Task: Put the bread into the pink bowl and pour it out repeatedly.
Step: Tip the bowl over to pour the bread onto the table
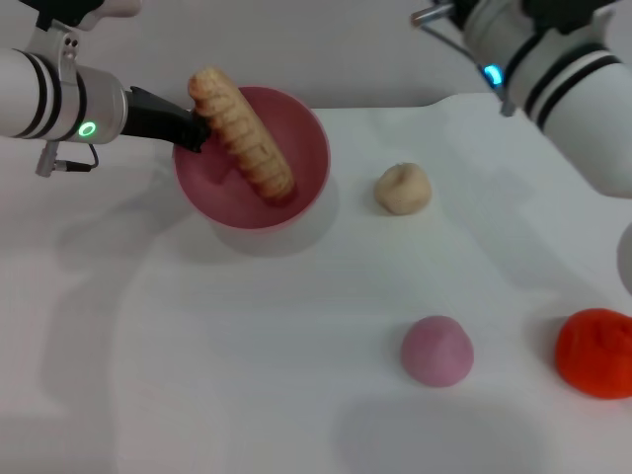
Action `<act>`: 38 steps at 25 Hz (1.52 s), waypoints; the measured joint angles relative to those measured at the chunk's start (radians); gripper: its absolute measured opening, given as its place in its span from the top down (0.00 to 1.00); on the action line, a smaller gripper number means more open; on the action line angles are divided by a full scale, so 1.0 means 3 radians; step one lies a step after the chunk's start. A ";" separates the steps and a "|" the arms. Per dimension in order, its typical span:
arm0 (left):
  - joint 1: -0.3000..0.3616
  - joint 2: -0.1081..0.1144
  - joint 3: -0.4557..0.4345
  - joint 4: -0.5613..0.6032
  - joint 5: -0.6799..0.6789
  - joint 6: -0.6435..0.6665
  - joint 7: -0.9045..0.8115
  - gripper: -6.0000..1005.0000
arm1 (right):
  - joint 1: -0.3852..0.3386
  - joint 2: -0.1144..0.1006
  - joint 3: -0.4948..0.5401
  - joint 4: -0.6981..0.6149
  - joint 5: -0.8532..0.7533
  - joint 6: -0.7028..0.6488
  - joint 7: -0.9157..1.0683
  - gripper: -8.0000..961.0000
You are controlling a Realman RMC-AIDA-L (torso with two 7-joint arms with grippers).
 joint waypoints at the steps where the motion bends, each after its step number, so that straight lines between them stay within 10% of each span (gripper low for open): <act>1: -0.0001 0.0000 0.0002 -0.0002 -0.0002 -0.0002 0.0001 0.95 | 0.0000 0.0000 0.0000 0.0000 0.0000 0.0000 0.0000 0.34; 24: -0.0020 0.0001 0.0156 -0.0054 -0.0196 -0.0238 0.0010 0.95 | -0.0081 -0.0008 0.0478 0.0199 -0.0450 0.0787 0.0014 0.34; 38: -0.0085 -0.0006 0.0175 -0.0060 -0.0212 -0.0341 0.0010 0.95 | -0.0056 -0.0024 0.0866 -0.0278 -0.0321 -0.1263 0.0179 0.34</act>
